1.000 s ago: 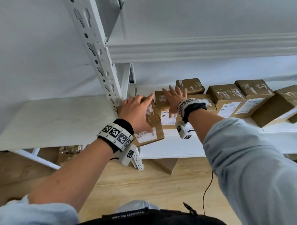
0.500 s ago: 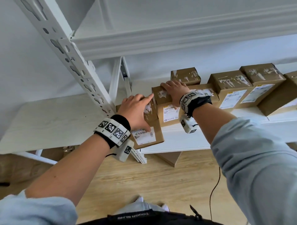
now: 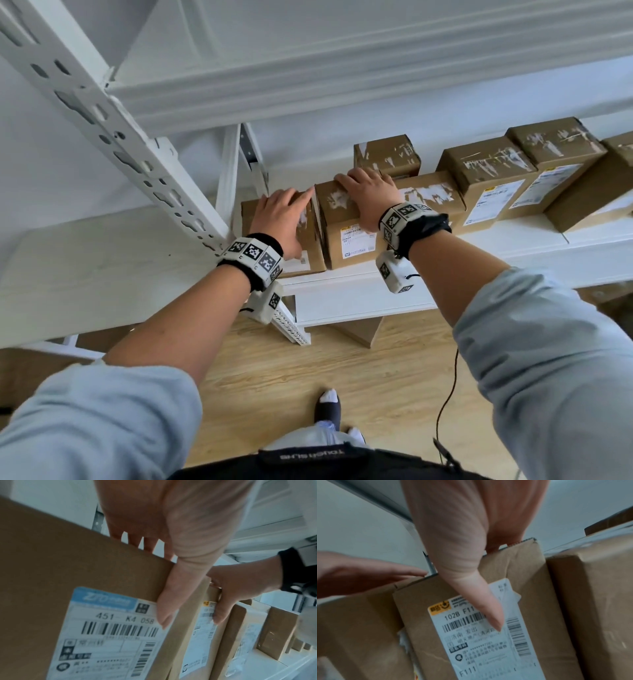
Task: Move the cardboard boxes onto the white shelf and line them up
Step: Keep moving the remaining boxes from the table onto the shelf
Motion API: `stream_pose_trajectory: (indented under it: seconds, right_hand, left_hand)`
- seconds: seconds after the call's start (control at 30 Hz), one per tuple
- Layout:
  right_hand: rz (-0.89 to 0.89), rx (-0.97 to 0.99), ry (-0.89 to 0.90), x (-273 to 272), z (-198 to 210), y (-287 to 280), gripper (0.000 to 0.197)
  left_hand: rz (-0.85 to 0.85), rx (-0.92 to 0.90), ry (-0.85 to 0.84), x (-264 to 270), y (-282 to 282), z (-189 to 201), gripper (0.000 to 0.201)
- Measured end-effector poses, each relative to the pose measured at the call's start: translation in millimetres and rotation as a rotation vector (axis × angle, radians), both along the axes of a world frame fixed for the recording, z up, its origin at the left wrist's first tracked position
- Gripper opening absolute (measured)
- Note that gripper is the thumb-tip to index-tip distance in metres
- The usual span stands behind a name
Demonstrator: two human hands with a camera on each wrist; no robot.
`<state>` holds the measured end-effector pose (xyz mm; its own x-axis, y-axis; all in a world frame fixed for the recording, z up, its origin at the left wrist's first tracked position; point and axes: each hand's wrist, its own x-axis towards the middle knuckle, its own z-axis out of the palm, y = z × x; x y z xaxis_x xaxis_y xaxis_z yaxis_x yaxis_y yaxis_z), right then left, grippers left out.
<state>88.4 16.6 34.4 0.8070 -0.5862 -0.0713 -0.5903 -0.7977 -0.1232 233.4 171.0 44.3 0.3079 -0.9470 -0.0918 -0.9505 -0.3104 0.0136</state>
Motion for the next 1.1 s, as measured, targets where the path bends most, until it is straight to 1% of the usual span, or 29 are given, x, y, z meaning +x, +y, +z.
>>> stream_pose_trajectory:
  seconds: [0.13,0.23,0.33,0.57,0.7,0.83,0.9,1.03,1.1]
  right_hand:
    - [-0.051,0.02,-0.016,-2.0,3.6,8.8,0.092]
    - [-0.075,0.054,-0.014,-0.6,8.6,16.5,0.097]
    - [-0.075,0.06,-0.006,5.3,10.9,25.2,0.102]
    - [-0.093,0.049,-0.022,6.5,10.1,32.0,0.104]
    - [-0.07,0.065,0.001,4.9,12.1,33.8,0.104]
    - [-0.068,0.072,-0.006,6.2,14.3,33.9,0.1]
    - [-0.065,0.076,-0.006,5.2,13.9,33.5,0.101]
    - [-0.069,0.074,-0.023,1.6,11.1,33.4,0.101]
    - [-0.061,0.076,-0.032,-0.1,10.3,32.9,0.1]
  left_hand:
    - [0.002,0.0,0.054,8.4,-7.6,-3.9,0.126]
    - [0.014,0.033,0.078,12.2,-10.9,-4.6,0.124]
    - [0.048,0.068,0.119,15.8,-11.3,-4.4,0.121]
    - [0.036,0.076,0.101,18.7,-11.6,-11.3,0.121]
    - [0.056,0.08,0.139,20.6,-14.6,-11.0,0.118]
    - [0.079,0.104,0.174,20.2,-16.2,-4.8,0.119]
    - [0.074,0.091,0.166,18.8,-15.1,-2.3,0.118]
    - [0.054,0.05,0.124,13.5,-8.9,-0.3,0.108]
    - [0.065,0.06,0.106,10.4,-7.2,0.9,0.107]
